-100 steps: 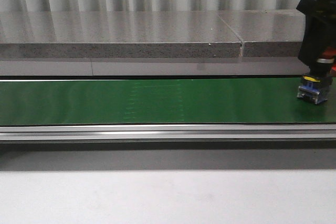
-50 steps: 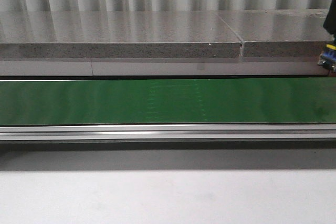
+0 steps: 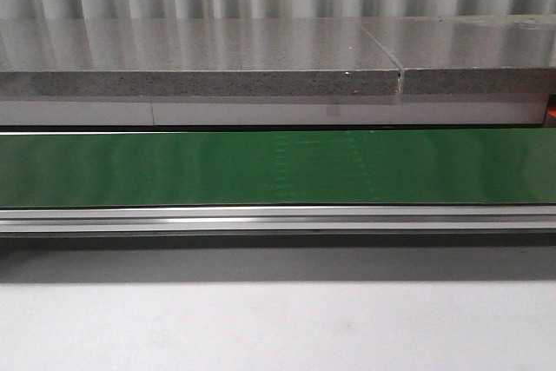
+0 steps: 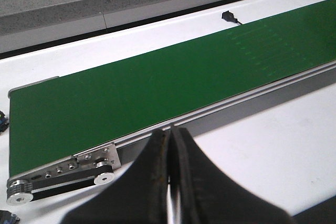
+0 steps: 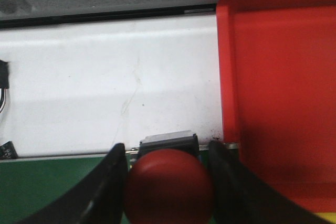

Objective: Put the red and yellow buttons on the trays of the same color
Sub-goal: 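Lower the red button into the red tray and open the right gripper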

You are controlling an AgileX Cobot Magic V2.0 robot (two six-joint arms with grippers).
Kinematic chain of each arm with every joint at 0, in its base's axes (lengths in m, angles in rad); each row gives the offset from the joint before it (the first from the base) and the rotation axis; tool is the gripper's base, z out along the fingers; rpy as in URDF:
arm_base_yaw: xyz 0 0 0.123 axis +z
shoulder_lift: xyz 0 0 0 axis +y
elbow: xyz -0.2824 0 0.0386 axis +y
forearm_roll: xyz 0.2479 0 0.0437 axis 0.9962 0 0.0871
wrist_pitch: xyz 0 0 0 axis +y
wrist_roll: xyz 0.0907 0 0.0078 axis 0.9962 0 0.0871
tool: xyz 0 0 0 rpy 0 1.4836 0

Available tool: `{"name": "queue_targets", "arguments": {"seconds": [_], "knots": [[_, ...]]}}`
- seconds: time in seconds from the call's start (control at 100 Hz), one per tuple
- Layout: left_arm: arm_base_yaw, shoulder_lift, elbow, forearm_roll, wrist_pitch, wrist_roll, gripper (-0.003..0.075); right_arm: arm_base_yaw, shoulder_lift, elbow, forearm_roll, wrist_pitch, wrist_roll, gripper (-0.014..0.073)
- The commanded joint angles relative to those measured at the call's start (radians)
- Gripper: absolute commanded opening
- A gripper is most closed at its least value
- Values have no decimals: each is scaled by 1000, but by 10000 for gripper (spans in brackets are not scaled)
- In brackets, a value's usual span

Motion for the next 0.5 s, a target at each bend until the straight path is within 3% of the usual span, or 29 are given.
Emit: {"name": "queue_targets", "arguments": {"seconds": [0.0,0.49], "knots": [[-6,10,-25,-19,-65,-2,-20,-24,-3,-67,0,-14,39,162],[-6,10,-25,-19,-65,-2,-20,-146,139,-92,-3,-120,121,162]]}}
